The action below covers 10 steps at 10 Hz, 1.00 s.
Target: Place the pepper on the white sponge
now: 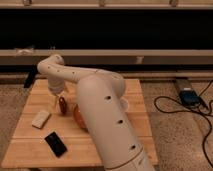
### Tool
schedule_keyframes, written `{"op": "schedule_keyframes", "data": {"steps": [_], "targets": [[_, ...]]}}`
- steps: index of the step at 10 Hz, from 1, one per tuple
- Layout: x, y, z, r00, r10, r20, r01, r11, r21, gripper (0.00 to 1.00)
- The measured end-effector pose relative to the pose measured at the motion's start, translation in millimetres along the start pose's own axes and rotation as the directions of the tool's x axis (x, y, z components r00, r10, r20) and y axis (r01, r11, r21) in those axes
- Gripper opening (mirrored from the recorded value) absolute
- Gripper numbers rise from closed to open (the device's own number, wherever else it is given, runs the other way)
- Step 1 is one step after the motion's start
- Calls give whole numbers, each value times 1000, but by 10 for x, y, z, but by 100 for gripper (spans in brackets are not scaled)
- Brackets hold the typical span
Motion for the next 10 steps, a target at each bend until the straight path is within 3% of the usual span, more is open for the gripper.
{"op": "schedule_keyframes", "data": {"steps": [2, 4, 7, 10], "targets": [[-18, 46, 138, 999, 37, 27, -36, 999, -19, 80], [-51, 86, 253, 997, 68, 43, -67, 998, -13, 79], [-81, 129, 344, 993, 104, 50, -105, 994, 10, 52], [-93, 116, 352, 995, 93, 46, -95, 995, 42, 22]]}}
